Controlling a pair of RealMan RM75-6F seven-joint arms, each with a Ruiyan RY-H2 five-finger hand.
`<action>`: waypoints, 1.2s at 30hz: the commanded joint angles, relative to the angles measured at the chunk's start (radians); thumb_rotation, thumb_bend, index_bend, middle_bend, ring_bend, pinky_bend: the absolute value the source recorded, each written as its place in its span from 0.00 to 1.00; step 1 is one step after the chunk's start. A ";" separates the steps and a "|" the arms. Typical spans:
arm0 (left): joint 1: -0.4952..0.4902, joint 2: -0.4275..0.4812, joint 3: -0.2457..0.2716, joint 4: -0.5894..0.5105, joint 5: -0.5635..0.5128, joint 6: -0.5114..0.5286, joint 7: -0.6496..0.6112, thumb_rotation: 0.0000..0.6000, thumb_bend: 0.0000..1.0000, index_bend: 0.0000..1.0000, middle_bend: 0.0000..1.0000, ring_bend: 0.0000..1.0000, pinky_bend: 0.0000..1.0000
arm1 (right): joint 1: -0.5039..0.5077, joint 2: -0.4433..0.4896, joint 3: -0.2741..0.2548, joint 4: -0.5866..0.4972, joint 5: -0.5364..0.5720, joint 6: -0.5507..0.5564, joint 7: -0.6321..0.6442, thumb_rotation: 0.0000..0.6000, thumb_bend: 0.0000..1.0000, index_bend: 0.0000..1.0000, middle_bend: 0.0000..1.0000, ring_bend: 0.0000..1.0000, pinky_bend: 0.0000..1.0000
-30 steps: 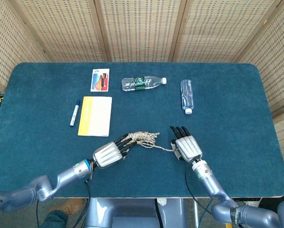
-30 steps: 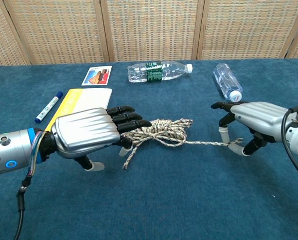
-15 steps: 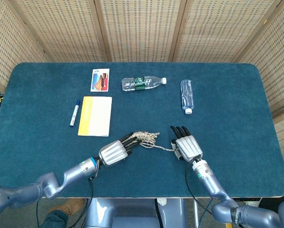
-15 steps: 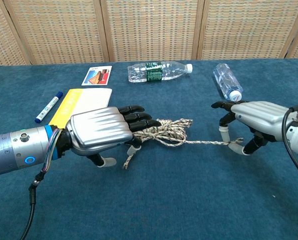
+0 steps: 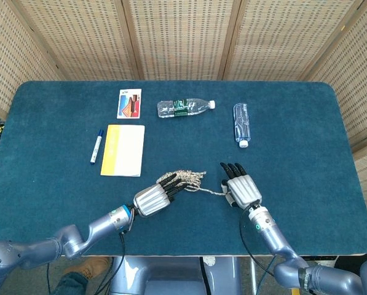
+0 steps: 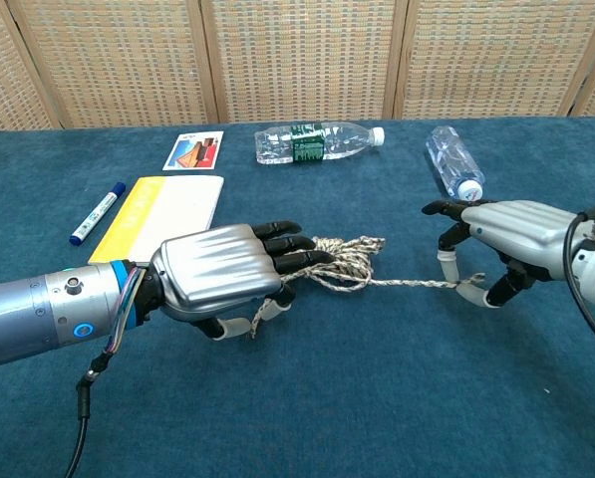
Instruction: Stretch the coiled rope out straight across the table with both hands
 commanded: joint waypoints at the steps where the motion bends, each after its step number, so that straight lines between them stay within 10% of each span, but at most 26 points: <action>1: -0.002 -0.001 0.001 -0.006 -0.010 -0.005 0.010 1.00 0.36 0.53 0.00 0.00 0.00 | 0.000 0.001 0.001 0.000 0.001 -0.001 0.002 1.00 0.43 0.63 0.00 0.00 0.00; 36: -0.011 -0.040 0.032 0.041 -0.056 0.002 -0.005 1.00 0.40 0.63 0.00 0.00 0.00 | 0.000 0.014 0.006 -0.006 0.001 -0.010 0.023 1.00 0.43 0.64 0.00 0.00 0.00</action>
